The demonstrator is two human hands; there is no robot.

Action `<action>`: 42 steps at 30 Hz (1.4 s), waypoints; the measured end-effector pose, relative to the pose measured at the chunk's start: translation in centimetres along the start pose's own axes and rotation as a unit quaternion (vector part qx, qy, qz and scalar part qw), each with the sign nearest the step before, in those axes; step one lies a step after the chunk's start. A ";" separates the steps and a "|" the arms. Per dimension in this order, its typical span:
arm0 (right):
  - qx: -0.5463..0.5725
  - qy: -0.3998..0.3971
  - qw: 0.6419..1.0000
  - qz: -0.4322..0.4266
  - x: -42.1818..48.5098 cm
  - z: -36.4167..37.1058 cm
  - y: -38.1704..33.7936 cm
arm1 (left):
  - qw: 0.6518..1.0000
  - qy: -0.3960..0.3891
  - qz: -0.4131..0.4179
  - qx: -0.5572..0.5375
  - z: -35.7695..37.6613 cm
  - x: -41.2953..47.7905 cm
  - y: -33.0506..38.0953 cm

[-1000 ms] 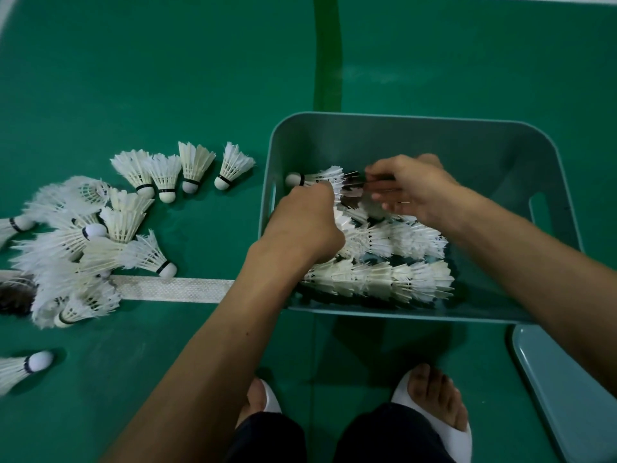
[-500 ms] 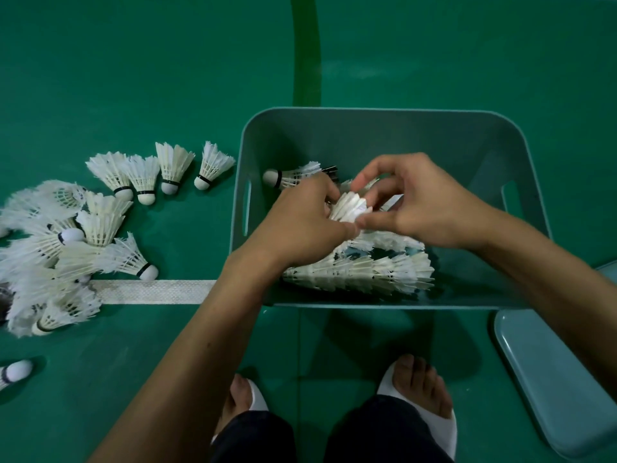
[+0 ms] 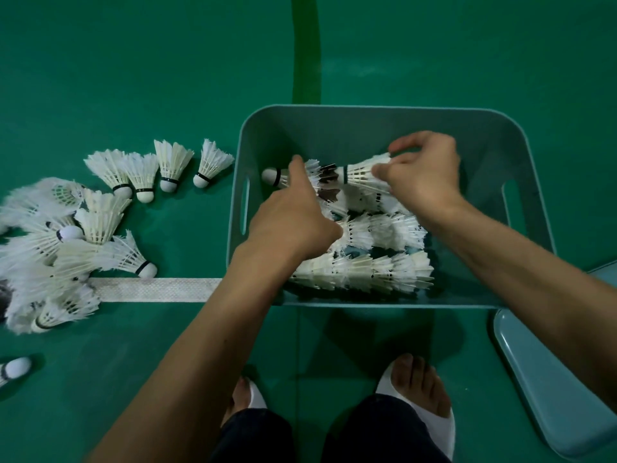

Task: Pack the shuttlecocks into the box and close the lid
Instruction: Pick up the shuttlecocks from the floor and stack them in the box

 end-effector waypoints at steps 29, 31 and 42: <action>0.082 0.002 0.997 0.010 -2.2 -1.9 -4.3 | 0.995 0.076 0.061 0.031 -5.2 -5.8 -0.8; 0.087 -0.021 0.995 -0.049 -3.3 -1.6 -7.3 | 0.987 0.115 0.101 -0.052 -7.2 -8.1 -1.9; -0.106 -0.157 0.934 -0.302 -5.4 8.9 -21.0 | 0.930 0.242 -0.093 -0.261 -9.9 -3.2 -17.2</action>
Point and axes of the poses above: each hand's wrist, its own x-axis towards the middle knuckle, its own z-axis out of the palm, y = z × x, the point moved 6 cm from there along x, towards the middle knuckle, and after that the axes turned 15 degrees about -z, right-handed, at the moved point
